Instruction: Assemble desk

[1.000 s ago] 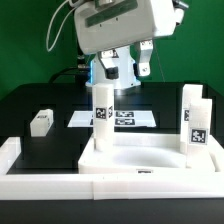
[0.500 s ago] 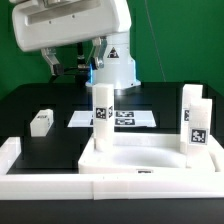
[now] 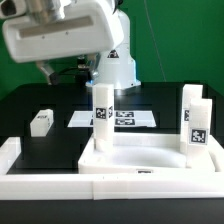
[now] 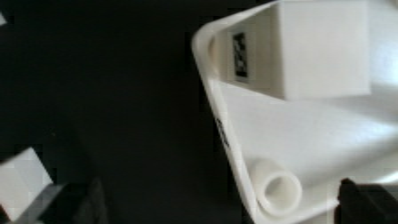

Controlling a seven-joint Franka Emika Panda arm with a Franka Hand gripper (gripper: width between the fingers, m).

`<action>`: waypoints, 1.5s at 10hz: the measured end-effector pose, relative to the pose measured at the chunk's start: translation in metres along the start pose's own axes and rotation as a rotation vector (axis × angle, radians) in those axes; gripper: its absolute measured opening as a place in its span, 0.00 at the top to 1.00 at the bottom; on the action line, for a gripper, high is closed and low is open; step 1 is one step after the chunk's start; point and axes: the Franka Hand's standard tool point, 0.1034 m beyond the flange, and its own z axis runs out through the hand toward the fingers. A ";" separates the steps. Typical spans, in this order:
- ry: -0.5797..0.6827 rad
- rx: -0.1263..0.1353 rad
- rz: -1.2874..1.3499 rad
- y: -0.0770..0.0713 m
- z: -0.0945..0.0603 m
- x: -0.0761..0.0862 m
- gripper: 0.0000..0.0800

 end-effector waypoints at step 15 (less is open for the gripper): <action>-0.603 -0.114 -0.249 0.124 0.073 -0.037 0.19</action>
Offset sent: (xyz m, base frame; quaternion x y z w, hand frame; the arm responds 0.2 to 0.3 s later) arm 0.0000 0.0000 0.0000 0.0000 -0.1938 0.0000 0.9810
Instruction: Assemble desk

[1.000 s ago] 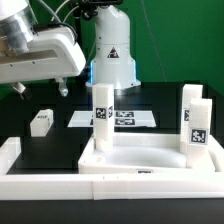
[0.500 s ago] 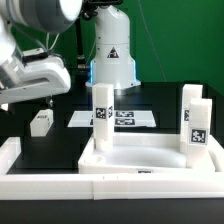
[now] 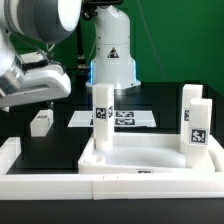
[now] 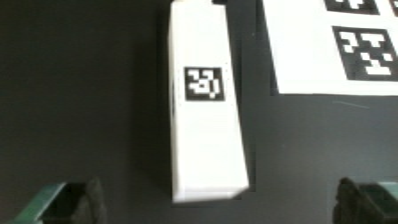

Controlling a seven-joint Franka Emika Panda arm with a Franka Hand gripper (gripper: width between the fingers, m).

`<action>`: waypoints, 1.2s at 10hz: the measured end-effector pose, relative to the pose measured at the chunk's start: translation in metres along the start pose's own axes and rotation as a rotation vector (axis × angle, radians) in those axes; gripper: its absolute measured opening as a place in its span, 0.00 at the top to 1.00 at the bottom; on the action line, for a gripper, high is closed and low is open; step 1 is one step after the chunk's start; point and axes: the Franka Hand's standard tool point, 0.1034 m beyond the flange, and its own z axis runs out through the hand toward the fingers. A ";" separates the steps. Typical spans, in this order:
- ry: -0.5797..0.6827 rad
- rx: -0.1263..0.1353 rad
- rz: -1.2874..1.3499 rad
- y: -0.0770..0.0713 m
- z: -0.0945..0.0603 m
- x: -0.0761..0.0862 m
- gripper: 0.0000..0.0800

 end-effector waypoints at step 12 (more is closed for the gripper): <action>-0.211 -0.012 0.151 0.007 0.047 0.005 0.25</action>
Offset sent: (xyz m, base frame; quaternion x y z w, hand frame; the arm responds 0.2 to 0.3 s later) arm 0.0000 0.0000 0.0000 0.0000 0.0000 0.0000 1.0000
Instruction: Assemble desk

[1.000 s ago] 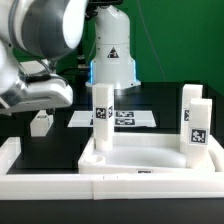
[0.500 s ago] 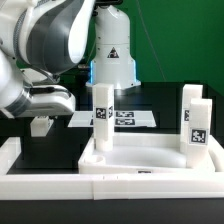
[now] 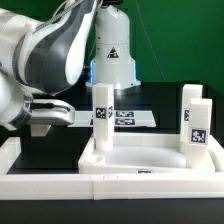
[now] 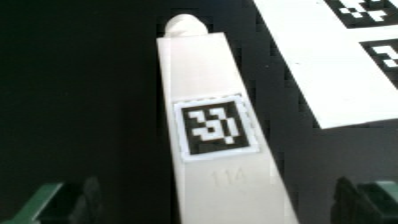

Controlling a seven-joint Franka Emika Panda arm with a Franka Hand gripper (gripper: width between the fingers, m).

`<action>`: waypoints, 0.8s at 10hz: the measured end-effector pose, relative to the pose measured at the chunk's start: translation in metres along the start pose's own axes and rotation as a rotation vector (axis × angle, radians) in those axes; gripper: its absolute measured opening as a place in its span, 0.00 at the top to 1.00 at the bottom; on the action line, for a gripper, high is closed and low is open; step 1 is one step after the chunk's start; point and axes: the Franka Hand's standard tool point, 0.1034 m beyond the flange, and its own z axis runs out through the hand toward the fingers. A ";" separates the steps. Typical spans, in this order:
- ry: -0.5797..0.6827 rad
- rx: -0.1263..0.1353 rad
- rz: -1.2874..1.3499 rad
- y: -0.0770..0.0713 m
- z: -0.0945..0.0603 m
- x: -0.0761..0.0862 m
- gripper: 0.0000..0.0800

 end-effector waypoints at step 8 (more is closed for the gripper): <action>-0.001 0.002 0.002 0.001 0.001 0.000 0.64</action>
Offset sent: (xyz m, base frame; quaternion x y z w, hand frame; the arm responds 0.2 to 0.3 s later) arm 0.0000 0.0000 0.0000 0.0000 0.0000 0.0000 1.0000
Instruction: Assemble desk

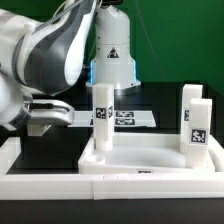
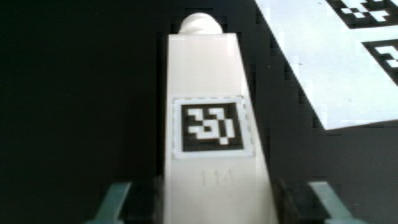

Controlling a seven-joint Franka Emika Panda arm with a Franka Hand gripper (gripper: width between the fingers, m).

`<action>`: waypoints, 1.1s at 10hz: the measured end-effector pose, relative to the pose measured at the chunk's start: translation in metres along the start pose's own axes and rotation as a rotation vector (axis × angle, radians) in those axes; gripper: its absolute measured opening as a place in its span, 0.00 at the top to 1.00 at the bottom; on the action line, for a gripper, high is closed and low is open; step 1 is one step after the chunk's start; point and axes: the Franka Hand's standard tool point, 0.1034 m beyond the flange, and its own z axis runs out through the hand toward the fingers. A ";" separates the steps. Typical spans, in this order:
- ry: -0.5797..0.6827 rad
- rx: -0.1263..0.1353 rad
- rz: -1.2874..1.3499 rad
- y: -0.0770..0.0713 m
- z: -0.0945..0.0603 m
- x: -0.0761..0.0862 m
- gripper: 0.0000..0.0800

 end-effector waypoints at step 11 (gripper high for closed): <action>0.417 -0.023 -0.048 -0.050 -0.108 -0.040 0.64</action>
Offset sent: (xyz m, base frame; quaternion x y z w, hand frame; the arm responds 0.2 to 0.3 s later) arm 0.0213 0.0188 0.1000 -0.0115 0.0516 -0.0044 0.9986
